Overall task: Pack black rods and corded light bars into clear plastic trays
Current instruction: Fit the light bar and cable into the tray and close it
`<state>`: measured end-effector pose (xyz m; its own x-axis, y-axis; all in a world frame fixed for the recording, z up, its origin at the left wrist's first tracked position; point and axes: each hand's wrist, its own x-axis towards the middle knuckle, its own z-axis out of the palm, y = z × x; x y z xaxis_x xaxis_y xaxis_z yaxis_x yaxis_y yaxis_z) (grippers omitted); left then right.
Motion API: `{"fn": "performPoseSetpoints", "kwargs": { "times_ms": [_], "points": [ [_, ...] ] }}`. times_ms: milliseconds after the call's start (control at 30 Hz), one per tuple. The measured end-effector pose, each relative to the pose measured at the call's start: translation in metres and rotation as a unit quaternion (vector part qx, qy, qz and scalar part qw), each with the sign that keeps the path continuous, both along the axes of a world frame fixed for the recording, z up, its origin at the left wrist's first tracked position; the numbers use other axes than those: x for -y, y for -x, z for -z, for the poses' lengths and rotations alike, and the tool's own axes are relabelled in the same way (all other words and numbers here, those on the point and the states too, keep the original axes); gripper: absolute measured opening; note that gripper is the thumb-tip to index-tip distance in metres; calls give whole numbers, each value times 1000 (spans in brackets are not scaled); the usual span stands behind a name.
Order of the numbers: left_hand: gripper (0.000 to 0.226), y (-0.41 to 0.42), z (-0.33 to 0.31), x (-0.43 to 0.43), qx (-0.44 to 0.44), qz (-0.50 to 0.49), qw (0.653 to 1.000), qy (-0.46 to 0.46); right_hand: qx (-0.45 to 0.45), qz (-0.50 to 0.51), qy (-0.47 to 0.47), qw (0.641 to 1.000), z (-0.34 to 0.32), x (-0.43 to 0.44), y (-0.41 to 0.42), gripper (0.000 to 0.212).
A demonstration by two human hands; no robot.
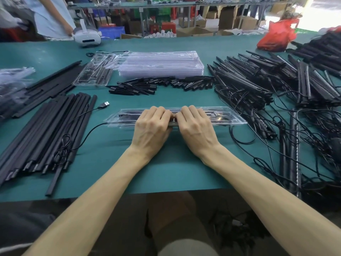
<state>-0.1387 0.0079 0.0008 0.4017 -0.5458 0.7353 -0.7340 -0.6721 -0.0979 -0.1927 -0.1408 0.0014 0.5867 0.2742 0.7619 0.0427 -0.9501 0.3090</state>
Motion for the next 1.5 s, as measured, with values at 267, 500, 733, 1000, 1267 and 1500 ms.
{"fn": "performPoseSetpoints", "kwargs": {
  "times_ms": [267,500,733,1000,1267,1500],
  "points": [
    [13,2,-2,-2,12,13,1000,-15,4,12,2,1000,2,0,0,20],
    [14,-13,-10,-10,73,64,993,-62,20,9,20,1000,3,1,-5,21],
    [10,-21,-3,-15,83,84,992,-50,16,-15,52,998,4,0,-9,22],
    [8,-21,-4,-17,79,96,991,-49,6,-15,53,998,4,-1,-9,21],
    [18,-16,-4,-16,90,64,992,-65,-7,-15,51,999,3,-2,-7,22],
    [18,-15,-4,-14,108,47,990,-80,-24,-10,61,998,2,-3,-5,23]
  ]
}}
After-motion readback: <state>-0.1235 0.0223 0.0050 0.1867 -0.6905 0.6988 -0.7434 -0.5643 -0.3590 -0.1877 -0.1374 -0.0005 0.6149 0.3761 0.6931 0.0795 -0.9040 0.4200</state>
